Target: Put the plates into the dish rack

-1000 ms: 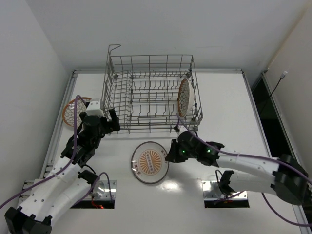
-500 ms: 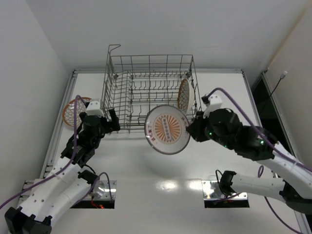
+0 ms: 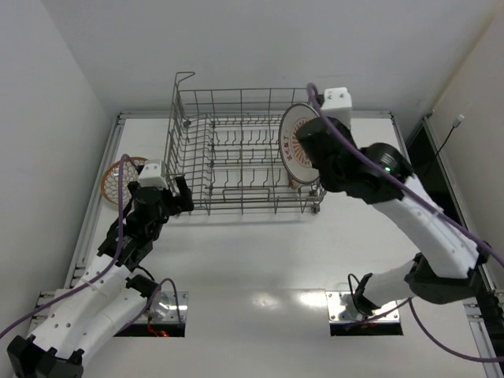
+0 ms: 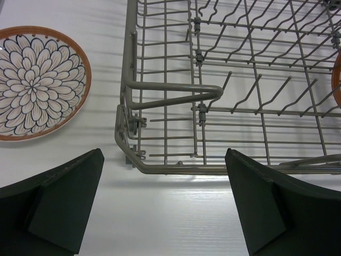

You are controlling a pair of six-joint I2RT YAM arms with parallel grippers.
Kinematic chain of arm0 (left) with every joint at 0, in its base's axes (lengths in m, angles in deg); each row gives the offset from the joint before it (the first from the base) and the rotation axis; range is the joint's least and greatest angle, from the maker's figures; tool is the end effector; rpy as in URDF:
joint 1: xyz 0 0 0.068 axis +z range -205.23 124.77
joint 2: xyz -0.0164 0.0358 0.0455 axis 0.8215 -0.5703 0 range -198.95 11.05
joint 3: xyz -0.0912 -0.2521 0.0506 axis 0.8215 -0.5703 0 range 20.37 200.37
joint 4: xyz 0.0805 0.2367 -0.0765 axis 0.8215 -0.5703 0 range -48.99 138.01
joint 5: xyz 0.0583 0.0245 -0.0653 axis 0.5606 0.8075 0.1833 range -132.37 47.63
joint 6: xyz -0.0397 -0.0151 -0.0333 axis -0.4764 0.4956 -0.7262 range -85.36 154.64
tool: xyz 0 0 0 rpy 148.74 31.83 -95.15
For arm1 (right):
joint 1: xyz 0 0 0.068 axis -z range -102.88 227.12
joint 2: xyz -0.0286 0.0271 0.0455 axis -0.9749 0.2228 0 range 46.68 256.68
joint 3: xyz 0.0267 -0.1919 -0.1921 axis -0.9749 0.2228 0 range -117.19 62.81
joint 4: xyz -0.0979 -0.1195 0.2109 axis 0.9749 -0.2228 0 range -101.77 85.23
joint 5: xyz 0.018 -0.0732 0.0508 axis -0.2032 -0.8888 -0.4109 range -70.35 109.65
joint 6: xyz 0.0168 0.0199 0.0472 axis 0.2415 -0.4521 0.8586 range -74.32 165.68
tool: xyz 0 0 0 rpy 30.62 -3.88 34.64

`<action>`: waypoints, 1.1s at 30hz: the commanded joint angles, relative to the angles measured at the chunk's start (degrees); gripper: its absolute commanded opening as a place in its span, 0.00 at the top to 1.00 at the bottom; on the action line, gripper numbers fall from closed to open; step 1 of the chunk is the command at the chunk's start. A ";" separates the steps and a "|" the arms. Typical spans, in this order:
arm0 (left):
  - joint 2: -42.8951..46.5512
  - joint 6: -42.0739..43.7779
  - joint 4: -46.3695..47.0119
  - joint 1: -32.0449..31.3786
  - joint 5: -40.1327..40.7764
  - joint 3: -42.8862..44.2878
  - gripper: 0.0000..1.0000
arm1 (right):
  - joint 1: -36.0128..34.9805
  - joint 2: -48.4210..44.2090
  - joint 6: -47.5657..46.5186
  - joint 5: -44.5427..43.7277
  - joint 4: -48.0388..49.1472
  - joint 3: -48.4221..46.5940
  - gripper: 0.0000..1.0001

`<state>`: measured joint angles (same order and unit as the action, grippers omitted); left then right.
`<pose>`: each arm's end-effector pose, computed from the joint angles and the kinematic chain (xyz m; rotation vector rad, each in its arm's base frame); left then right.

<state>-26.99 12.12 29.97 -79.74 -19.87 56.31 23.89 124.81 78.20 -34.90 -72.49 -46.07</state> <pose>0.1508 -0.0538 0.2903 -0.2285 1.8849 -0.1809 0.1555 0.1599 0.4918 0.1366 1.9230 -0.0716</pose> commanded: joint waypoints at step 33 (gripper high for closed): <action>-0.37 0.11 0.55 -0.54 0.70 1.67 0.01 | 12.71 33.48 -7.29 -5.31 14.02 -4.32 1.00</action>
<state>-27.47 12.10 29.20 -79.74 -19.87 56.31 36.18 156.52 71.18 -37.76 -60.71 -46.81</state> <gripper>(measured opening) 0.992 0.043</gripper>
